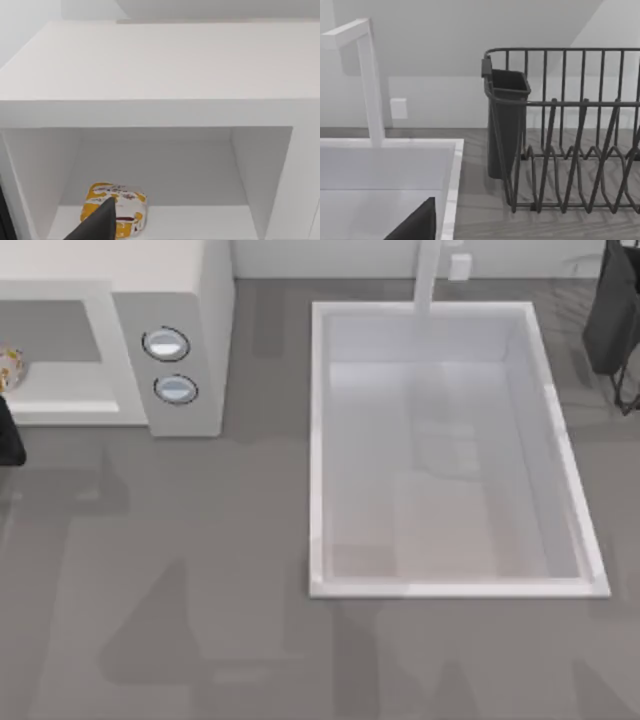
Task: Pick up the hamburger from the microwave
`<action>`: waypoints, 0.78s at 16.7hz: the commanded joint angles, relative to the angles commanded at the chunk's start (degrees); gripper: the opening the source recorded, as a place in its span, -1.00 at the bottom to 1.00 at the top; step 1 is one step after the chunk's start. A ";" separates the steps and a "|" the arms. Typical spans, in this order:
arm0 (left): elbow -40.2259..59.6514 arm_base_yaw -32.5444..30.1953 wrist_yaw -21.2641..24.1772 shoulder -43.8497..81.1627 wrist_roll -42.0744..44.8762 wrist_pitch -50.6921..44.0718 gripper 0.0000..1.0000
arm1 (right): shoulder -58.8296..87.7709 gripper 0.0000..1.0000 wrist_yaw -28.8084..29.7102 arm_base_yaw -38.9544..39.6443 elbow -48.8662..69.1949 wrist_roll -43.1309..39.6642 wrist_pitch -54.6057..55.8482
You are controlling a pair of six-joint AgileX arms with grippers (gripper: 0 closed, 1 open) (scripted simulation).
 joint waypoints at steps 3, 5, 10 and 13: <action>7.42 1.73 1.93 17.89 0.75 7.85 1.00 | 0.00 1.00 0.00 0.00 0.00 0.00 0.00; 12.44 2.89 3.23 29.97 1.26 13.16 1.00 | 0.00 1.00 0.00 0.00 0.00 0.00 0.00; 24.27 5.64 6.30 58.48 2.46 25.67 1.00 | 0.00 1.00 0.00 0.00 0.00 0.00 0.00; 30.23 7.02 7.85 72.87 3.06 31.98 1.00 | 0.00 1.00 0.00 0.00 0.00 0.00 0.00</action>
